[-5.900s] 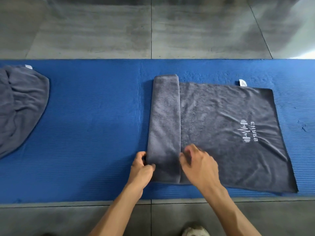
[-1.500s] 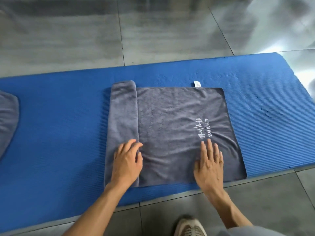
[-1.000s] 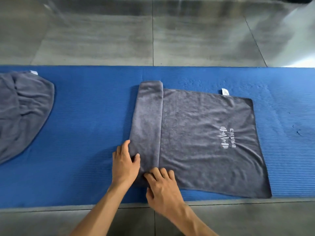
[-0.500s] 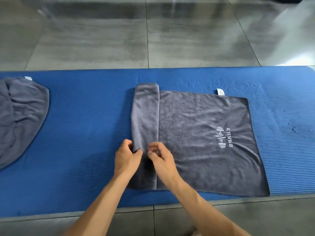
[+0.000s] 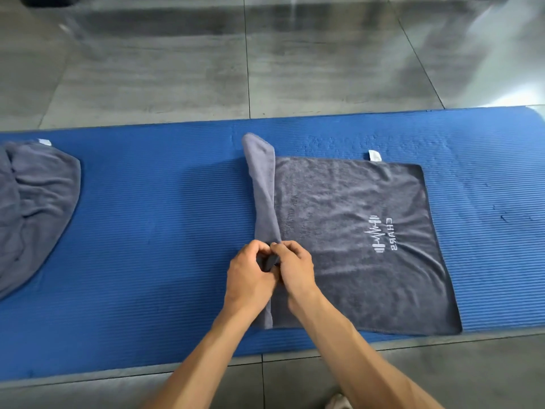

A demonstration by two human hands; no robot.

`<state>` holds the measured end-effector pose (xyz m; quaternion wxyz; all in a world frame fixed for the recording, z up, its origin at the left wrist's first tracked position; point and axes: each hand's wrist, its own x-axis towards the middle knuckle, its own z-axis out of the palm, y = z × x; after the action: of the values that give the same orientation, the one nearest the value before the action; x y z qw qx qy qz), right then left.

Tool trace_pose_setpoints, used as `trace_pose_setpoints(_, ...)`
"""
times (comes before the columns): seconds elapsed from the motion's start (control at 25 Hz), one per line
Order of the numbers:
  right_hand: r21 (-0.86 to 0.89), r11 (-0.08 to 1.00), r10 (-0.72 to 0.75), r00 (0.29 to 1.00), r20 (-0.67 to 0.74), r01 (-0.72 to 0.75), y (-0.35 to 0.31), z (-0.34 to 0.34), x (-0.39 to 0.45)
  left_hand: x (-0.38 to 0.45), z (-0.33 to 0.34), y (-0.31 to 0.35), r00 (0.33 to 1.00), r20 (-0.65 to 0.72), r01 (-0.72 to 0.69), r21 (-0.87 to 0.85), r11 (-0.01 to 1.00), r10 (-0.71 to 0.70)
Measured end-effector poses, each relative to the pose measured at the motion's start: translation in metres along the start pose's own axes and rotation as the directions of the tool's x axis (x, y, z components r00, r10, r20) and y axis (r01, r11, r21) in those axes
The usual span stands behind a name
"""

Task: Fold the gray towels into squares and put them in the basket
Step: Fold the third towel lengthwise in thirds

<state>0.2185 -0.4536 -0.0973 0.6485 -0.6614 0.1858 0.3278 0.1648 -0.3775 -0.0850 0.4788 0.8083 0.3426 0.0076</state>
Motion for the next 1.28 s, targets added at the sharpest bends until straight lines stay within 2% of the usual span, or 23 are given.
trace_pose_setpoints(0.16, 0.208, 0.977, 0.065, 0.997, -0.040, -0.056, 0.007, -0.024, -0.001, -0.013, 0.011, 0.012, 0.986, 0.141, -0.076, -0.069, 0.995, 0.086)
trace_pose_setpoints(0.2, 0.207, 0.976, 0.075, 0.995, -0.069, -0.060, 0.009, -0.032, 0.000, -0.015, 0.014, 0.014, 0.983, 0.150, -0.091, -0.077, 0.993, 0.102)
trace_pose_setpoints(0.32, 0.078, 0.994, 0.085, 0.981, -0.174, -0.072, 0.014, -0.053, 0.000, -0.012, 0.022, 0.005, 0.997, 0.062, -0.049, -0.035, 0.998, 0.051)
trace_pose_setpoints(0.4, 0.010, 0.996, 0.091, 0.981, -0.173, -0.091, 0.018, -0.065, -0.004, -0.011, 0.024, -0.008, 0.999, 0.025, 0.022, 0.085, 0.996, -0.024)
trace_pose_setpoints(0.48, -0.072, 0.993, 0.083, 0.985, -0.152, -0.095, 0.022, -0.074, -0.010, -0.012, 0.023, -0.020, 0.991, 0.059, 0.111, 0.172, 0.979, -0.123)
trace_pose_setpoints(0.56, -0.142, 0.982, 0.103, 0.986, -0.128, -0.121, 0.028, -0.080, -0.016, -0.013, 0.023, -0.028, 0.970, 0.122, 0.187, 0.174, 0.967, -0.210)
trace_pose_setpoints(0.64, -0.180, 0.972, 0.139, 0.986, -0.098, -0.154, 0.033, -0.085, -0.020, -0.015, 0.024, -0.032, 0.962, 0.148, 0.208, 0.156, 0.966, -0.231)
trace_pose_setpoints(0.68, -0.192, 0.967, 0.155, 0.984, -0.086, -0.169, 0.036, -0.087, -0.022, -0.017, 0.025, -0.033, 0.967, 0.150, 0.181, 0.177, 0.967, -0.209)
trace_pose_setpoints(0.76, -0.218, 0.960, 0.165, 0.983, -0.078, -0.178, 0.041, -0.092, -0.024, -0.024, 0.027, -0.035, 0.980, 0.178, 0.029, 0.325, 0.945, -0.091)
trace_pose_setpoints(0.84, -0.306, 0.937, 0.150, 0.986, -0.080, -0.167, 0.046, -0.098, -0.027, -0.031, 0.029, -0.035, 0.980, 0.196, -0.127, 0.503, 0.855, 0.030)
trace_pose_setpoints(0.88, -0.404, 0.904, 0.117, 0.989, -0.086, -0.142, 0.047, -0.101, -0.028, -0.032, 0.030, -0.035, 0.976, 0.198, -0.191, 0.581, 0.791, 0.091)
trace_pose_setpoints(0.96, -0.644, 0.763, -0.023, 0.993, -0.120, -0.060, 0.042, -0.104, -0.028, -0.029, 0.031, -0.035, 0.948, 0.255, -0.314, 0.667, 0.676, 0.189)
trace_pose_setpoints(1.0, -0.726, 0.688, -0.116, 0.986, -0.122, -0.009, 0.036, -0.104, -0.026, -0.025, 0.031, -0.034, 0.927, 0.311, -0.372, 0.682, 0.630, 0.210)
trace_pose_setpoints(1.04, -0.743, 0.668, -0.190, 0.975, -0.112, 0.045, 0.027, -0.102, -0.020, -0.020, 0.030, -0.033, 0.904, 0.371, -0.421, 0.683, 0.597, 0.213)
trace_pose_setpoints(1.16, -0.501, 0.851, -0.213, 0.976, -0.048, 0.161, -0.003, -0.088, 0.009, -0.007, 0.024, -0.026, 0.863, 0.471, -0.479, 0.650, 0.589, 0.183)
trace_pose_setpoints(1.24, -0.392, 0.900, -0.208, 0.978, -0.006, 0.189, -0.017, -0.076, 0.036, -0.003, 0.022, -0.022, 0.864, 0.471, -0.474, 0.635, 0.610, 0.180)
trace_pose_setpoints(1.28, -0.394, 0.896, -0.218, 0.976, 0.014, 0.205, -0.022, -0.071, 0.049, -0.003, 0.022, -0.020, 0.864, 0.471, -0.471, 0.632, 0.616, 0.177)
